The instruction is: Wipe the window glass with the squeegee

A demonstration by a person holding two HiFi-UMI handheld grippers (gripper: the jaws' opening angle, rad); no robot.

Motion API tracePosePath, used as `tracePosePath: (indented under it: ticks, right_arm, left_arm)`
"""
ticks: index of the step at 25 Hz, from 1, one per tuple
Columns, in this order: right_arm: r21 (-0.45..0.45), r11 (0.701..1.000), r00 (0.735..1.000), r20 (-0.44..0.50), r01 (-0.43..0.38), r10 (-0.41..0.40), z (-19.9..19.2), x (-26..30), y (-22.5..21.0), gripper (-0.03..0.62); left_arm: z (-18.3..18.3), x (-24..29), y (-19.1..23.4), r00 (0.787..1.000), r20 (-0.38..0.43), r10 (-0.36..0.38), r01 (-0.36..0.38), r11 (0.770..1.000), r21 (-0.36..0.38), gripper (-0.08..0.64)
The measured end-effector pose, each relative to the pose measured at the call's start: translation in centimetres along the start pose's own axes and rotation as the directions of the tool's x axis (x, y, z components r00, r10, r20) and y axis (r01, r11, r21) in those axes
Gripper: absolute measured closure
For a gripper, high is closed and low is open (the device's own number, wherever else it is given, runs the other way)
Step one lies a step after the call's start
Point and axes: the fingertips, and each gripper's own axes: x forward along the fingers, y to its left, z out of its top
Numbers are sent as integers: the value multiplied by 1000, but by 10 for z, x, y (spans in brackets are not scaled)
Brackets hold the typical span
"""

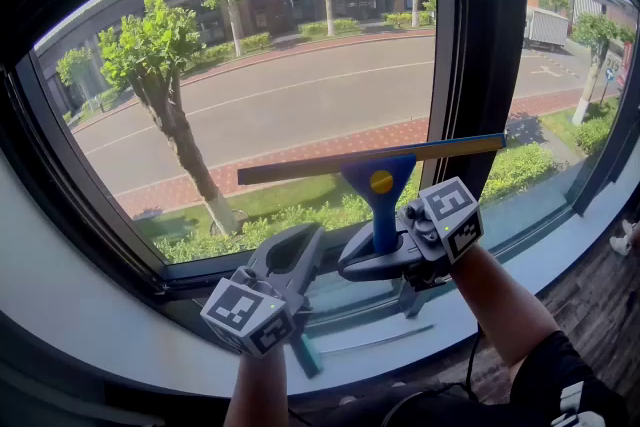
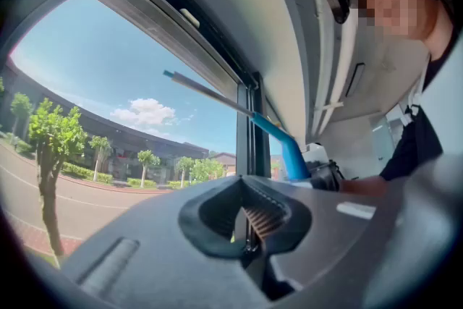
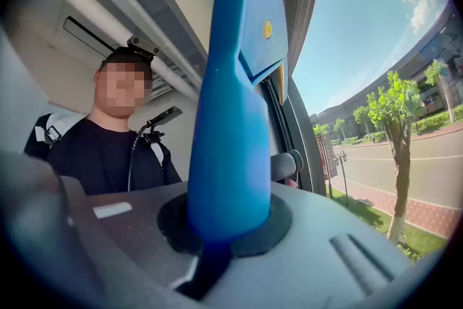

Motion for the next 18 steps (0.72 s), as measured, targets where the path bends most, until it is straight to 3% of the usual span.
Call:
tracePosePath:
  ticks: [11, 18]
  right_arm:
    - [20, 999, 999, -18, -31, 31, -7, -23, -5, 588]
    - [30, 1000, 1000, -7, -6, 7, -1, -33, -17, 588]
  left_arm:
    - [-7, 21, -9, 1000, -12, 27, -27, 1000, -2, 557]
    - [-9, 32, -5, 999, -15, 51, -50, 999, 15, 558]
